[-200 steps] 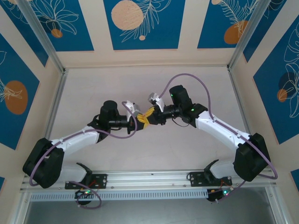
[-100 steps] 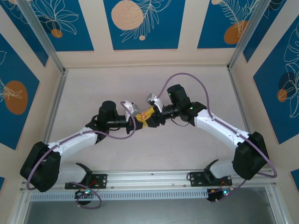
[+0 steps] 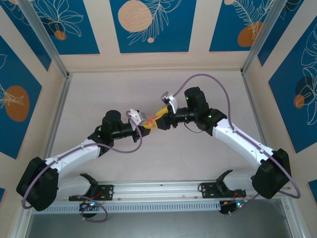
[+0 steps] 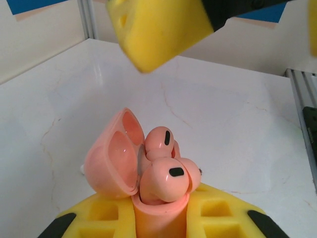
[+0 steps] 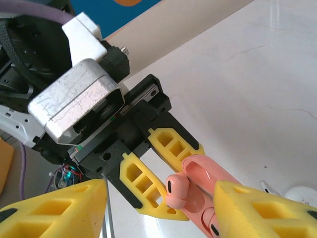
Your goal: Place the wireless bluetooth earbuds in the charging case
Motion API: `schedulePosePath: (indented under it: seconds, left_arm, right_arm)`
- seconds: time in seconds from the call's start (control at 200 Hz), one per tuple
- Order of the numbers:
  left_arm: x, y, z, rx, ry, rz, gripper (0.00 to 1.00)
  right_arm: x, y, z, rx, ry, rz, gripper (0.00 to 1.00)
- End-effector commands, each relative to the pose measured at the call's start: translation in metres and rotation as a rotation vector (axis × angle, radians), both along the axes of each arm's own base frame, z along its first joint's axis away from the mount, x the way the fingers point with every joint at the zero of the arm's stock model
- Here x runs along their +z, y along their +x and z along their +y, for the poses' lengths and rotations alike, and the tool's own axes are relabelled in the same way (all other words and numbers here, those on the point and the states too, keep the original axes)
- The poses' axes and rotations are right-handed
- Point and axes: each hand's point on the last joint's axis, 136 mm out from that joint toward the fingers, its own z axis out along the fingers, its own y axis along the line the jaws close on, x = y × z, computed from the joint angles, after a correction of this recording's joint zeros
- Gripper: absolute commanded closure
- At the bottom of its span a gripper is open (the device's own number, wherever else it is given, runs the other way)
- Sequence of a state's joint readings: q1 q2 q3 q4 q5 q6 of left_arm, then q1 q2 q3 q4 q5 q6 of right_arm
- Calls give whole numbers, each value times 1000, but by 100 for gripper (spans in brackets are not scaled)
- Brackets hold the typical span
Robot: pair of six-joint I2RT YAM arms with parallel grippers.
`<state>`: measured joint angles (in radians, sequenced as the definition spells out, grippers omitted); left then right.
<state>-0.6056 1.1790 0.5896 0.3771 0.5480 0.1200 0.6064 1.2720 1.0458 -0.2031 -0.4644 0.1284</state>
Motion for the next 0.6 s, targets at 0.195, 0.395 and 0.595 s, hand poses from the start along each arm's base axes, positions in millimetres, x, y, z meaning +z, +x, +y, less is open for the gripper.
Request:
schedulePosePath:
  seconds: [0.195, 0.395, 0.595]
  left_arm:
    - [2, 0, 0, 11, 5, -53, 84]
    - [3, 0, -1, 11, 4, -55, 84]
    - [5, 0, -1, 12, -1, -56, 84]
  right_arm:
    - [-11, -8, -12, -126, -46, 130, 61]
    - [-26, -16, -2, -124, -59, 203, 67]
    - [-38, -13, 4, -133, -82, 236, 69]
